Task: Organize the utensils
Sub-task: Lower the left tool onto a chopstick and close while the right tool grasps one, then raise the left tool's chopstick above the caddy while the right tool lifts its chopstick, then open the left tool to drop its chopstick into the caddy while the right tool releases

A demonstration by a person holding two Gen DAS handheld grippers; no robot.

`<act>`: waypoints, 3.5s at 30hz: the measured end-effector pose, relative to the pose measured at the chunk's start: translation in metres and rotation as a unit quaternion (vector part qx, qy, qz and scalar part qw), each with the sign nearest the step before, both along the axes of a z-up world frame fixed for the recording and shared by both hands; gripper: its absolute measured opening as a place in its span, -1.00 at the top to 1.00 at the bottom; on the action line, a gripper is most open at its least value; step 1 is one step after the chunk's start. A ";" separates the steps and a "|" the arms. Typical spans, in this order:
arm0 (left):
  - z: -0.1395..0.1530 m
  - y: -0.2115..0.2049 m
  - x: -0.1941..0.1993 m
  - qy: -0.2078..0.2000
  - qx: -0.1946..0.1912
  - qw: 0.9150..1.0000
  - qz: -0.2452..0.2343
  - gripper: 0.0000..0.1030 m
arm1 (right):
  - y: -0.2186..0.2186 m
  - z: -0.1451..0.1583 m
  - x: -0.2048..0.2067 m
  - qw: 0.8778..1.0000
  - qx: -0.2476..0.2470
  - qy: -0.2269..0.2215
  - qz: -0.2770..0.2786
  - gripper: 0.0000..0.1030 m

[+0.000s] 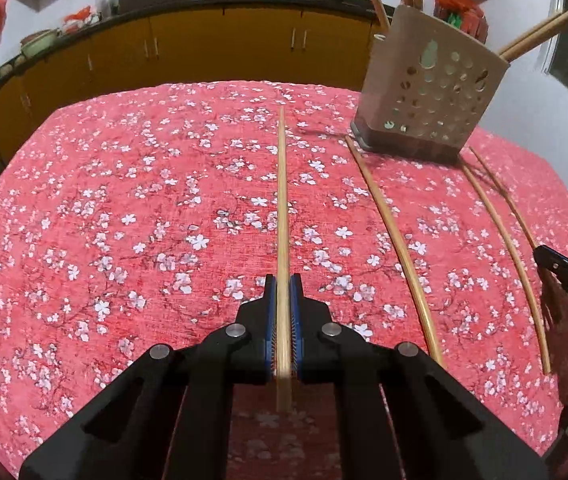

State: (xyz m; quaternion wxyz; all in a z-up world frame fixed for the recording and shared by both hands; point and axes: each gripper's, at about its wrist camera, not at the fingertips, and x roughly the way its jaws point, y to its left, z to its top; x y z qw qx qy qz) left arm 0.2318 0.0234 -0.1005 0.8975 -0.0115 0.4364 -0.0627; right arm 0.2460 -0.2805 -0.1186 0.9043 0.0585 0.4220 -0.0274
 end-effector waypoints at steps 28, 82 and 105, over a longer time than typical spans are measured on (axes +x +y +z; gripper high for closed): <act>0.003 0.005 -0.002 -0.002 -0.022 1.000 0.004 0.82 | -0.005 -0.003 -0.002 1.000 0.020 -0.002 -0.001 0.82; 0.150 0.011 -0.029 -0.186 -0.078 0.979 0.004 0.86 | -0.011 0.143 -0.052 0.976 0.028 -0.215 -0.006 0.85; 0.282 -0.048 0.018 -0.358 -0.092 0.929 -0.002 0.86 | 0.030 0.255 -0.005 0.940 0.064 -0.328 0.064 0.84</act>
